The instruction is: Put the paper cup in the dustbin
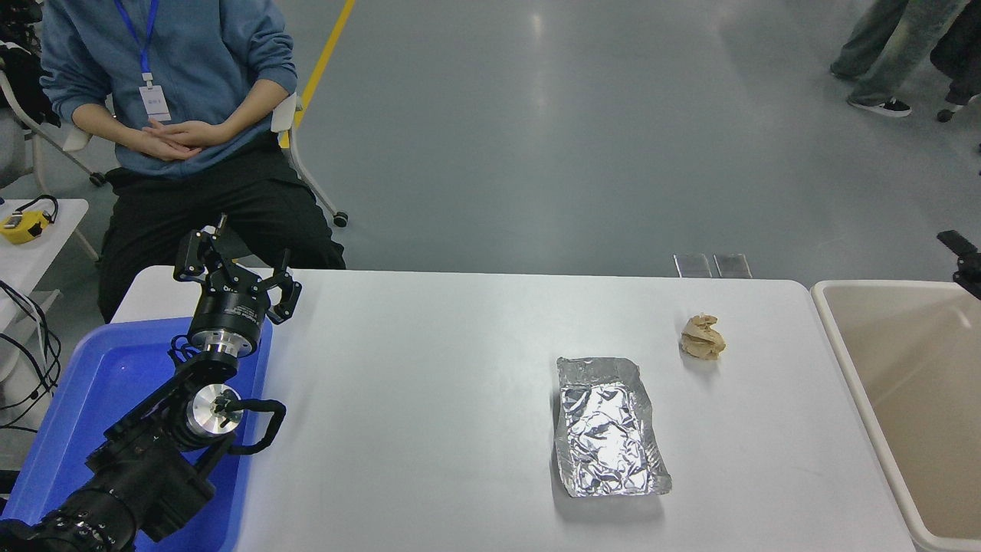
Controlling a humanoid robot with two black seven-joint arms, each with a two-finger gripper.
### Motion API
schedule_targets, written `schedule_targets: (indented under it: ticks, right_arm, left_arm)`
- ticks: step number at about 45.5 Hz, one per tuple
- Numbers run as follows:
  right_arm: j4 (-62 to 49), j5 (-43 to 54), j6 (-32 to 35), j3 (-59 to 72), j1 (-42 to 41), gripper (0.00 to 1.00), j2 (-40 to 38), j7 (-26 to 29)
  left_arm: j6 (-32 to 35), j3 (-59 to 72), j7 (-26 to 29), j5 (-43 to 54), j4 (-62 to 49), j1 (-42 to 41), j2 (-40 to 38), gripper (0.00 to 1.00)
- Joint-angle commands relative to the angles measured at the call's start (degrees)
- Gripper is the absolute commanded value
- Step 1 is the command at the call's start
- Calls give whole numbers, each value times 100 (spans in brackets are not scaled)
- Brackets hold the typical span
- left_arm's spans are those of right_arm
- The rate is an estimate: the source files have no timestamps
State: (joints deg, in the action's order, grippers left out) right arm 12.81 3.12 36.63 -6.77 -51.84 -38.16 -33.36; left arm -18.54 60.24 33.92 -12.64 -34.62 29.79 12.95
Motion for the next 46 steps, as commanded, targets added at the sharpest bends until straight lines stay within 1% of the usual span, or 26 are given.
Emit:
schedule_targets:
  ticks: [1, 4, 14, 22, 26, 33, 46]
  right_arm:
    - [82, -838, -51, -35, -379, 100, 642, 935]
    - [117, -901, -51, -53, -405, 100, 792, 1085]
    - [143, -1613, -77, -492, -309, 100, 1574, 1121]
    - [143, -1684, -350, -712, -291, 100, 1952, 1112]
    - [134, -1684, -385, -852, -256, 100, 2154, 1068]
    - [134, -1675, -411, -1362, -133, 100, 2287, 1050]
    - [169, -1675, -394, -1626, 333, 100, 2357, 980]
  left_arm:
    - [0, -4, 0, -2, -1, 0, -3, 100]
    - [0, -4, 0, -2, -1, 0, -3, 100]
    - [0, -4, 0, -2, -1, 0, -3, 100]
    - [0, -4, 0, -2, -1, 0, -3, 100]
    - [0, 5, 0, -2, -1, 0, -3, 100]
    - [0, 5, 0, -2, -1, 0, -3, 100]
    - [0, -3, 0, -2, -1, 0, -3, 100]
